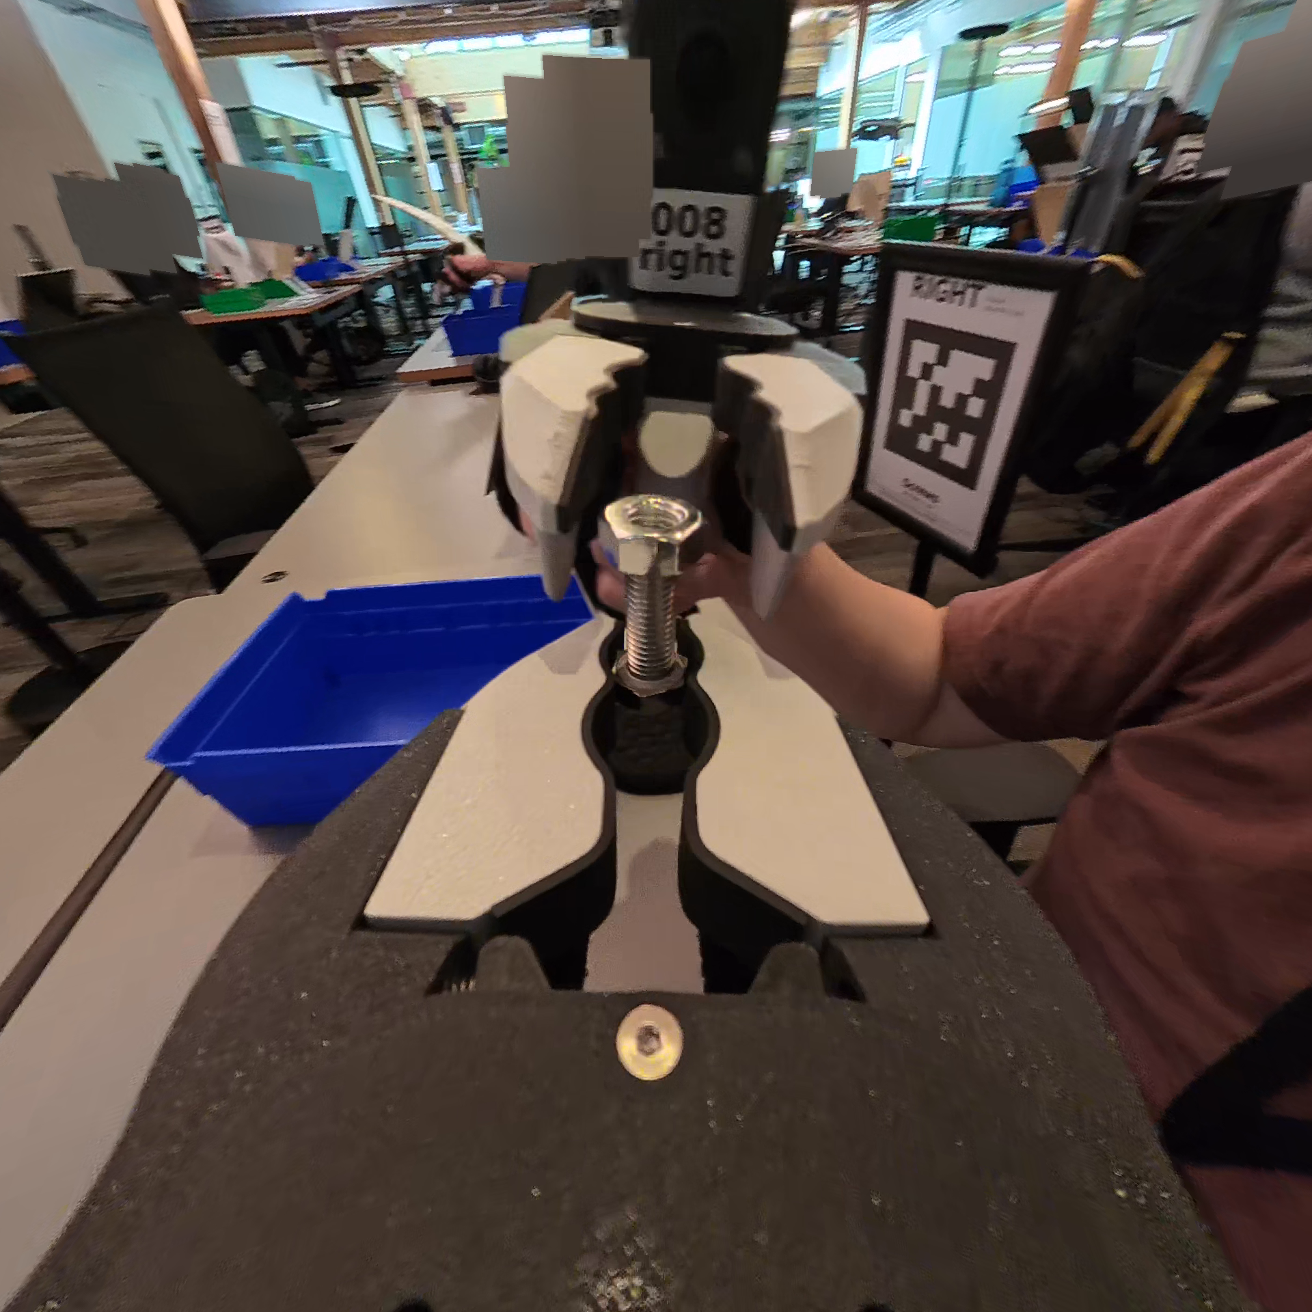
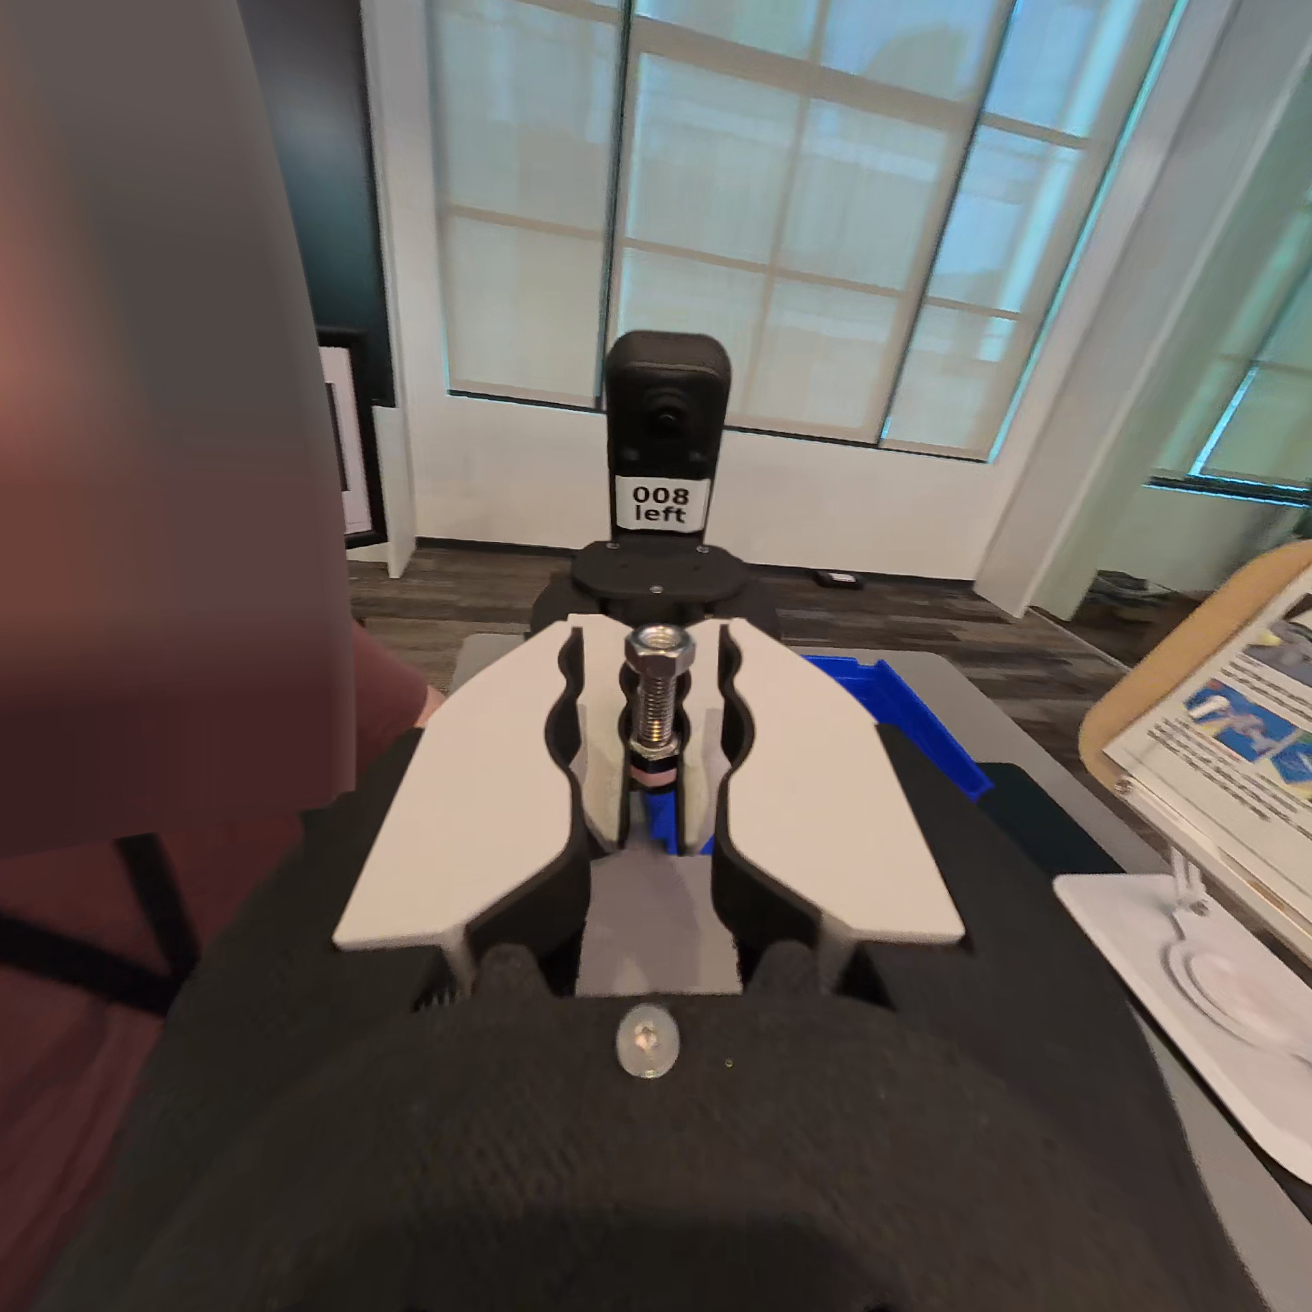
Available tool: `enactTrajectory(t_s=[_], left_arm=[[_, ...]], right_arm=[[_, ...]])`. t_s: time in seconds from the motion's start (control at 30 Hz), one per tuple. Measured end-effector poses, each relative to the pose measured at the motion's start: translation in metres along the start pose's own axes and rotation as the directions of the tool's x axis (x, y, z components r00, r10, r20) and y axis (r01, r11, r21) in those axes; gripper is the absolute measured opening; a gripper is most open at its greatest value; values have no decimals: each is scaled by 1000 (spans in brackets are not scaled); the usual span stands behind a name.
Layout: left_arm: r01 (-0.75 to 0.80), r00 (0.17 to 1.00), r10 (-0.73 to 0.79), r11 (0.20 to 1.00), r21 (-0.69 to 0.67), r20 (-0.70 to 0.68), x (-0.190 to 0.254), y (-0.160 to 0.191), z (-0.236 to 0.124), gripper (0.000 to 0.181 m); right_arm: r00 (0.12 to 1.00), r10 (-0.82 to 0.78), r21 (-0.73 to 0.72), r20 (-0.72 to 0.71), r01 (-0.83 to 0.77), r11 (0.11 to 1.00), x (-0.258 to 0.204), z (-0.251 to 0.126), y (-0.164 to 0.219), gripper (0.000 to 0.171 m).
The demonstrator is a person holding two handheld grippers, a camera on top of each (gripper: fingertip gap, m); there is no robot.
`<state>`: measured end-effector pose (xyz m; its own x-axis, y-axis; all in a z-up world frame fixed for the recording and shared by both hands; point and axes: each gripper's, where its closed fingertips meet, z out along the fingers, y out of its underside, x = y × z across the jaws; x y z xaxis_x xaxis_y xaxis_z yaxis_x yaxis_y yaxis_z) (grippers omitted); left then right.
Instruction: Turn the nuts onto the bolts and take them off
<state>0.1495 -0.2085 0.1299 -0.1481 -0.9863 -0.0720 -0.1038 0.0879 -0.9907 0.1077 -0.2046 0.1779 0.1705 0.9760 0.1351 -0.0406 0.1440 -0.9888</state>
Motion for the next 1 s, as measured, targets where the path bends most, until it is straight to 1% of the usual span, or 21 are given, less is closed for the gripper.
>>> enactTrajectory(t_s=[0.13,0.2,0.33,0.37,0.4,0.5,0.63,0.73,0.8,0.87,0.9,0.97,1.0], left_arm=[[0,997,1,1000,7,-75,13,-2,0,14],[-4,996,5,1000,7,-92,16,-2,1,14],[-12,995,11,1000,-7,-103,18,1,3,13],[-14,995,13,1000,-9,-102,18,1,4,13],[-15,995,14,1000,-11,-99,18,2,4,14],[-30,999,30,999,-19,-31,9,2,3,14],[-51,989,56,998,-43,139,-16,5,0,13],[-48,962,62,997,-58,265,-35,8,-2,13],[-38,952,60,996,-77,301,-42,12,-2,13],[-31,953,52,997,-77,297,-43,14,-2,13],[-26,960,44,997,-67,277,-40,12,-1,13],[-9,977,20,999,-50,211,-31,10,0,13],[-4,984,11,999,-39,180,-26,8,0,14]], right_arm=[[993,21,-11,116,-19,1000,-9,-3,-2,33],[984,32,-16,173,-29,999,-15,-3,-1,30],[981,54,-9,185,-53,999,-14,0,1,23],[984,51,-10,172,-50,999,-13,1,2,19],[986,45,-6,157,-45,999,-11,1,3,19],[998,21,2,64,-21,1000,-3,2,4,19],[983,11,13,-184,-8,1000,18,3,7,19],[921,52,76,-387,-25,997,34,3,10,19],[882,28,73,-471,7,997,39,2,14,19],[876,-20,46,-482,48,998,37,4,15,20],[890,-43,36,-454,67,997,34,5,13,24],[937,-53,32,-344,69,997,22,8,9,36],[960,-48,33,-275,60,998,16,8,7,38]])
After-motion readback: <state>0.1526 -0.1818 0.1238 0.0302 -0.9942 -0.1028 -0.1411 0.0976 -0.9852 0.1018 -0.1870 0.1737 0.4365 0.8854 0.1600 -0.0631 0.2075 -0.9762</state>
